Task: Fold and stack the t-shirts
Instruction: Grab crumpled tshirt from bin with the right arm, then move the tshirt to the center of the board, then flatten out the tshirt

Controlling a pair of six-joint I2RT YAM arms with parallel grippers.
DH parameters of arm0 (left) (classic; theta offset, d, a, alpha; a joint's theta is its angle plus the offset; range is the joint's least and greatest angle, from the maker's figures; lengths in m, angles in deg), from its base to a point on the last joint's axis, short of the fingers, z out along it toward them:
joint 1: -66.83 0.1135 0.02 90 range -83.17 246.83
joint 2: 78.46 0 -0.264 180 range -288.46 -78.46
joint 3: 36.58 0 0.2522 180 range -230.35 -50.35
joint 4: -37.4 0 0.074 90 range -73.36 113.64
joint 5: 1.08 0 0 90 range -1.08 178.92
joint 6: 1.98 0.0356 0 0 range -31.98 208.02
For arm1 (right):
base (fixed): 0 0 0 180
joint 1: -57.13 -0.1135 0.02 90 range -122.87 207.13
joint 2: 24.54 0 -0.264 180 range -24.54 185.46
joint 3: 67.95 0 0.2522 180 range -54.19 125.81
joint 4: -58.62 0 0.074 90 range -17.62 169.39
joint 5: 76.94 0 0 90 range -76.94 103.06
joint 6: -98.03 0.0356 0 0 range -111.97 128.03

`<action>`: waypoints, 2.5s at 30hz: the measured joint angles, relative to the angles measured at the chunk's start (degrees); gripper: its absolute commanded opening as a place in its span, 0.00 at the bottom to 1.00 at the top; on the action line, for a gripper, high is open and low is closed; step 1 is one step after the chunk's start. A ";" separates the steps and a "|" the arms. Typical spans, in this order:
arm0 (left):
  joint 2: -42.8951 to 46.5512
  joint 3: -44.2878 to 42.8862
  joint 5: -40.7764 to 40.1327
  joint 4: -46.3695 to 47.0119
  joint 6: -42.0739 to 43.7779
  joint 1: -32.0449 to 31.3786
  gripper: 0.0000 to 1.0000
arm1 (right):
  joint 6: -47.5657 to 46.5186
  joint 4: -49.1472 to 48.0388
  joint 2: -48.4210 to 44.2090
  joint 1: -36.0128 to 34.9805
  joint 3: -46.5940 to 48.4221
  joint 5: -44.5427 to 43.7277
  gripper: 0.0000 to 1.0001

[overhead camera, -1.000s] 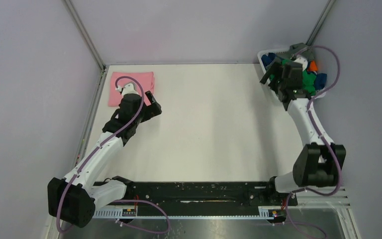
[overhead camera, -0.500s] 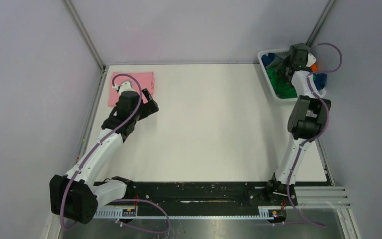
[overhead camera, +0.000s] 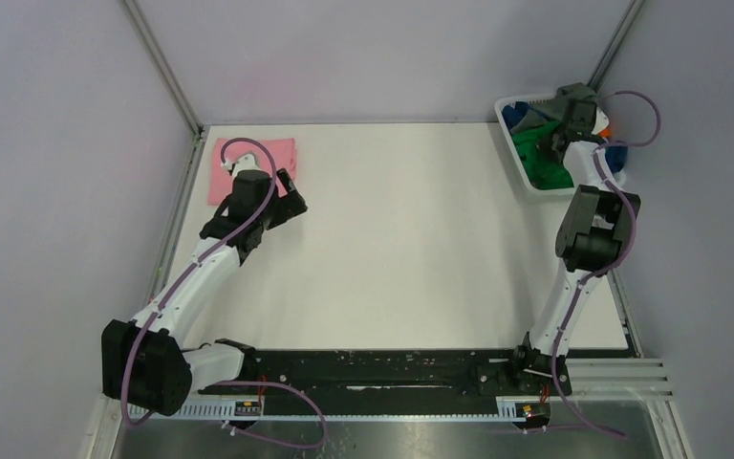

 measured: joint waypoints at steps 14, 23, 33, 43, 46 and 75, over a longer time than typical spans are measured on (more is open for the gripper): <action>3.21 0.46 0.72 1.29 -0.39 0.15 0.99 | -12.15 -3.43 -35.80 0.20 -1.57 -4.98 0.00; 8.83 2.99 0.63 1.42 -0.61 0.68 0.99 | -12.26 2.16 -37.09 -4.07 14.43 22.99 0.00; 17.40 7.19 -1.09 -2.60 -1.77 1.14 0.99 | -13.49 12.81 -24.04 -28.48 40.06 48.09 0.00; 21.20 9.20 -3.76 -11.37 -5.99 1.31 0.99 | -8.00 4.85 -45.13 -24.52 -14.84 41.53 0.86; 21.07 10.25 -3.63 -12.33 -7.06 1.31 0.99 | -4.31 3.41 -46.64 -17.35 -33.18 34.32 0.99; -24.90 -0.48 9.31 -8.70 -9.29 -2.97 0.02 | -13.81 18.23 -46.29 -41.20 -53.75 1.51 0.99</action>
